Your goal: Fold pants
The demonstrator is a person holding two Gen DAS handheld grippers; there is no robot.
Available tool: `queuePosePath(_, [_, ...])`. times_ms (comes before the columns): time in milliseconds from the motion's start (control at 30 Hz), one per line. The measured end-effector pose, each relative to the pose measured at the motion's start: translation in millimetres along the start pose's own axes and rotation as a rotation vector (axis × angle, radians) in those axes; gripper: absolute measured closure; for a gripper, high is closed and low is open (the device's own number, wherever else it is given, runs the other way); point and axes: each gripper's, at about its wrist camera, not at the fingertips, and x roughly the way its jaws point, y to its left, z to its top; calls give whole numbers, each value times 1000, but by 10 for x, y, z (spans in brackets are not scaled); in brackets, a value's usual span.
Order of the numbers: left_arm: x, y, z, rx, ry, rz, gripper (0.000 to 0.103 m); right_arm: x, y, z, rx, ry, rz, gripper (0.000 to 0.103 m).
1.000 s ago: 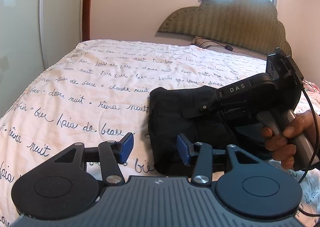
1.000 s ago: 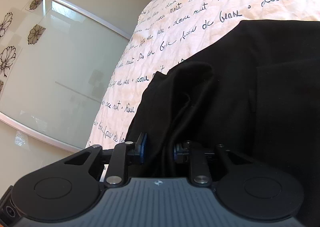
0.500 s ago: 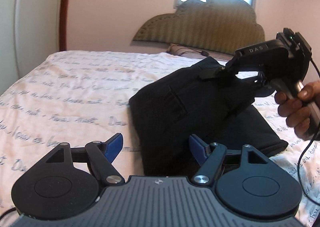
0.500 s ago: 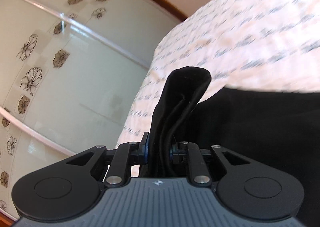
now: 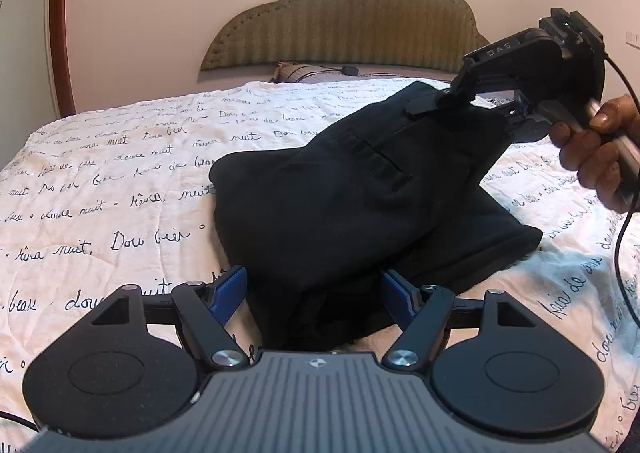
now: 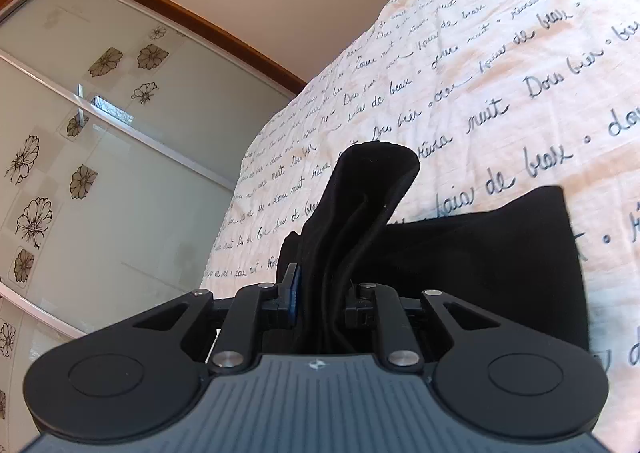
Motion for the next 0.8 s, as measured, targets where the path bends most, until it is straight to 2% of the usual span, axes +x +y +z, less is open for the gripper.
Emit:
queuePosePath(267, [305,190,-15,-90,100,56,31,-97,-249,20,25,-12,-44,86])
queuePosePath(367, [388,231,-11,-121,124,70,40,-43,-429,-59,49,6,-98,86])
queuePosePath(400, [395,237,-8,-125,128,61,47,-27,-491,-83,60,11,-111,87])
queuePosePath(433, [386,236,-2,-121,128,33,63,-19,-559,-104,74,14,-120,87])
queuePosePath(467, [371,223,9,-112,129,21,65,-23,-607,-123,89,13,-120,87])
queuePosePath(533, [357,190,22,-89,123,35,65,-51,-609,-130,91,5,-111,87])
queuePosePath(633, [389,225,-16,-107,122,29,65,-72,-567,-127,74,-1,-107,87])
queuePosePath(733, [359,168,-72,-91,108,42,65,14,-698,-172,90,27,-145,84])
queuePosePath(800, [344,142,-73,-77,103,52,64,-5,-848,-205,159,18,-95,84])
